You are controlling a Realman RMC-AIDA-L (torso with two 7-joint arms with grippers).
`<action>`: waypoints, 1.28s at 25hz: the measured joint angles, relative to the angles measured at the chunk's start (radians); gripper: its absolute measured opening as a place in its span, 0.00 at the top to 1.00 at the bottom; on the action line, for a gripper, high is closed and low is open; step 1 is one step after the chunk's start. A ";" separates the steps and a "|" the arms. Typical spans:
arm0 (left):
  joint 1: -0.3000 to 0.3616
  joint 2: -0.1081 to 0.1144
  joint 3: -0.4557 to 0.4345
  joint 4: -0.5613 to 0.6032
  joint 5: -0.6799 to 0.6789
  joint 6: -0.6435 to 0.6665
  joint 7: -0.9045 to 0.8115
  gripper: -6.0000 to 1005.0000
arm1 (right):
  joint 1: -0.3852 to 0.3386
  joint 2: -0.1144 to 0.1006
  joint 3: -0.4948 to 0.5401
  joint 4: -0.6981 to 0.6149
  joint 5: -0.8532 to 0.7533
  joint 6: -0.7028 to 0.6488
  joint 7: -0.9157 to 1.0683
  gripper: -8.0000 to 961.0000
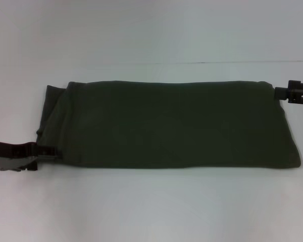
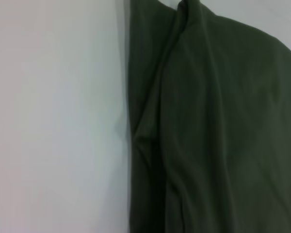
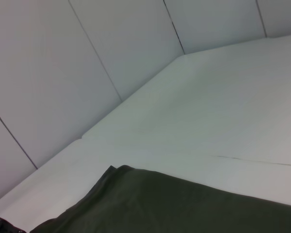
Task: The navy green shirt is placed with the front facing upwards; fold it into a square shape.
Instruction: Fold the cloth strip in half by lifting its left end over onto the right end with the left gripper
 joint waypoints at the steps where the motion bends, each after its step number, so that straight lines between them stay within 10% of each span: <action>1: -0.002 0.000 0.000 -0.001 0.000 -0.004 0.000 0.13 | 0.000 0.000 0.002 0.000 0.000 0.000 0.000 0.06; 32: -0.043 0.010 -0.002 -0.024 -0.008 -0.066 -0.008 0.13 | -0.003 0.000 0.009 0.000 0.001 0.010 0.000 0.06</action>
